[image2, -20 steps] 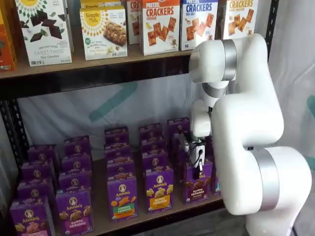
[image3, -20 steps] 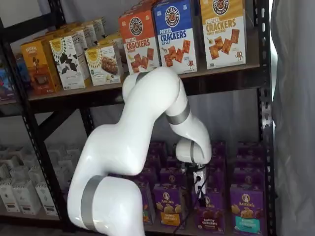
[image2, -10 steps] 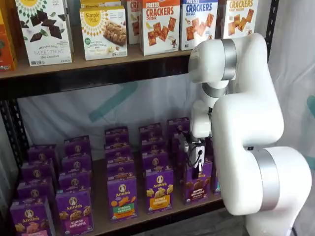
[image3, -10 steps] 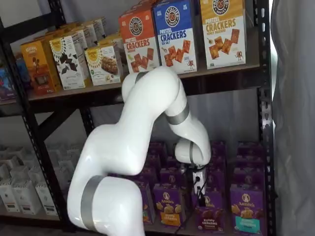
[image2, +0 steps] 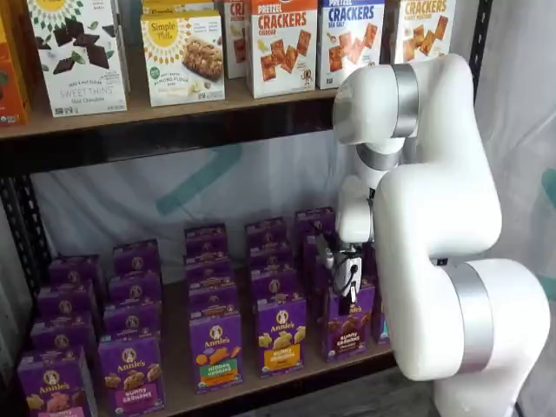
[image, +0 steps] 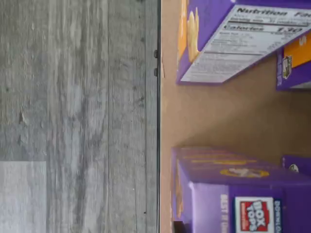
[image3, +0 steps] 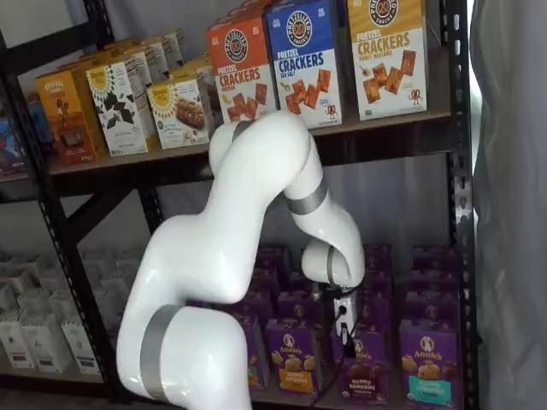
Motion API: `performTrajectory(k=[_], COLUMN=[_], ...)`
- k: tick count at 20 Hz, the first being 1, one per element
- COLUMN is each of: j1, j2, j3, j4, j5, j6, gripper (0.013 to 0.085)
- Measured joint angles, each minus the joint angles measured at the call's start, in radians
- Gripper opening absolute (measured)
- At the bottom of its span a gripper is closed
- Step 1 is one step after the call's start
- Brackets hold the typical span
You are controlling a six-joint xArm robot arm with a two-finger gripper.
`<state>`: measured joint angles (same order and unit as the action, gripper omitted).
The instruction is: Pick up the purple box with a brown patch in the center, on the bottom shelf, the fifth box from the left
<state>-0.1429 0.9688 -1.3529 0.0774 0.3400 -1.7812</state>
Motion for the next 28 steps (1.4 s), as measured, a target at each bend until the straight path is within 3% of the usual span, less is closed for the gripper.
performTrajectory(k=[5, 10, 14, 19, 24, 28], j1=[0.001, 0.004, 0.01, 0.024, 0.035, 0.042], j2=[-0.026, -0.069, -0.112, -0.182, -0.285, -0.362], j3=[0.03, 0.069, 0.117, 0.202, 0.329, 0.421], j4=[0.011, -0.059, -0.056, 0.002, -0.035, -0.021], j5=[-0.003, 0.03, 0.039, 0.035, 0.027, 0.016], j6=[-0.009, 0.059, 0.062, 0.022, 0.067, 0.061], gripper=[0.033, 0.033, 0.033, 0.033, 0.033, 0.033])
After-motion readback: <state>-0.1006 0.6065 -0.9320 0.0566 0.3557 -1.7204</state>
